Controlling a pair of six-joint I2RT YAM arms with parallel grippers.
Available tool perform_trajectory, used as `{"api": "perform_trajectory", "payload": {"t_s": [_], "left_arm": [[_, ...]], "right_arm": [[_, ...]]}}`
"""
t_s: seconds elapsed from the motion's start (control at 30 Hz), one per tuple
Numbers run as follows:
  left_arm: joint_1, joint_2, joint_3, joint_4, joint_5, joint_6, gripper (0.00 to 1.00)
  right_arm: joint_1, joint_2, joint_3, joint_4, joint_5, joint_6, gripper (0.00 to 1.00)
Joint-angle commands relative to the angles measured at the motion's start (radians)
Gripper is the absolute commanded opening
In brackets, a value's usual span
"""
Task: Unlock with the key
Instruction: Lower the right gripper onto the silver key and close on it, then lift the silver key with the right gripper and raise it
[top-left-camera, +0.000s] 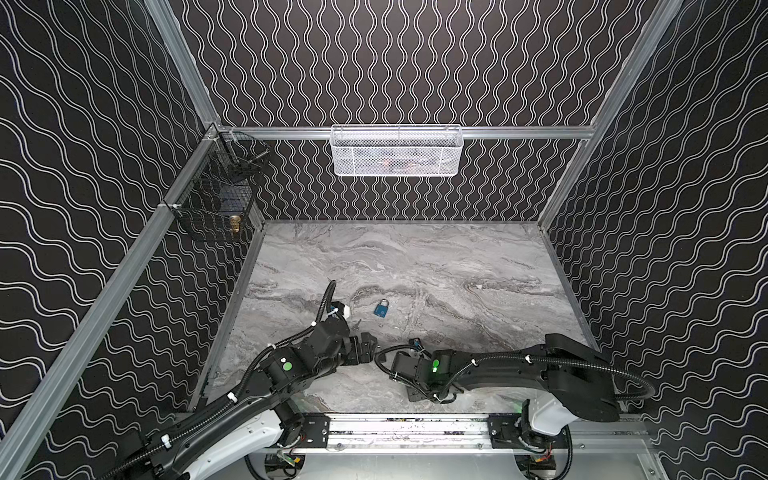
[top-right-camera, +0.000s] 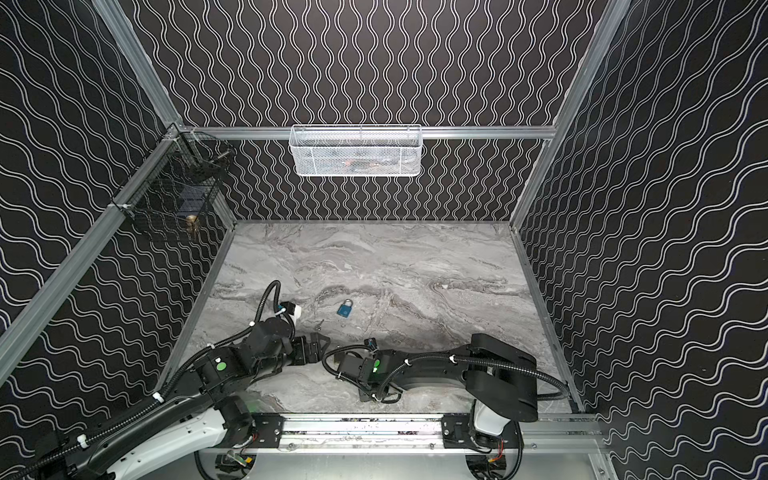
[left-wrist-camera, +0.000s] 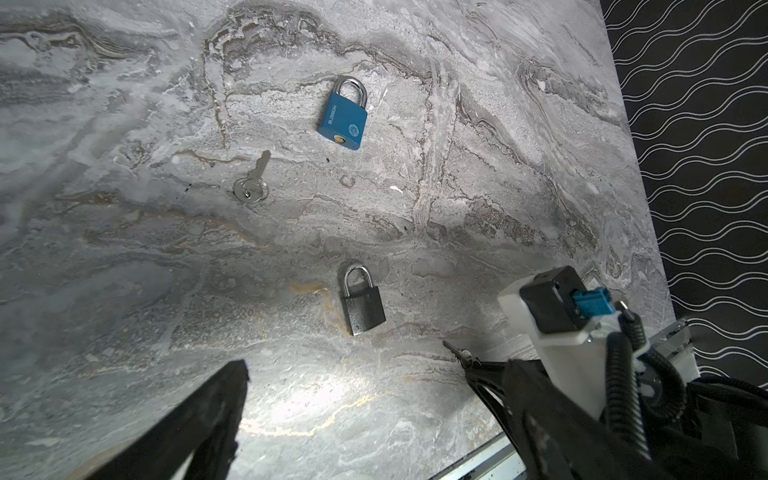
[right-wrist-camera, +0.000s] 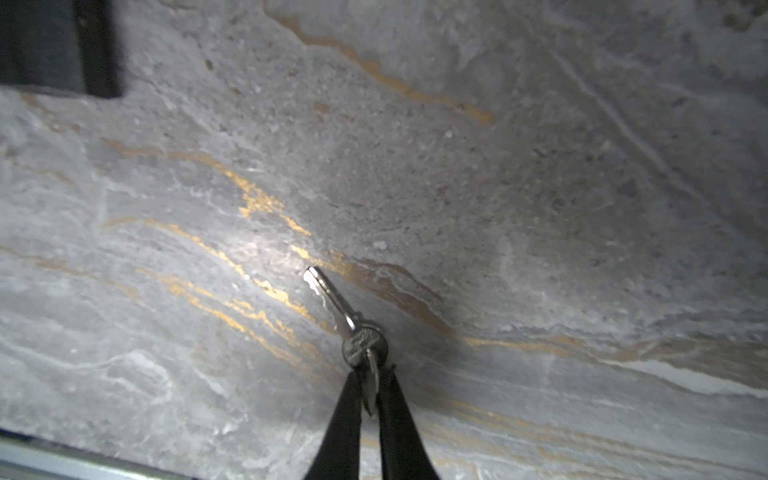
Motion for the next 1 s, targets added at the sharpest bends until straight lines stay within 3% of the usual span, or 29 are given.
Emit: {"api": "perform_trajectory", "payload": {"t_s": [0.0,0.5,0.97], "left_arm": [[0.001,-0.004,-0.003,0.016,-0.008,-0.008,0.99],[0.0,-0.025,-0.014,0.052,0.024,-0.044,0.99],[0.001,-0.023,-0.016,0.173,0.114,-0.171,0.99]], "right_arm": [[-0.002,0.005,0.003,0.013,0.002,0.001,0.11],[-0.024,-0.052,-0.058,0.1,-0.013,0.004,0.01],[-0.049,-0.177,-0.107,0.191,-0.006,-0.027,0.0]]}}
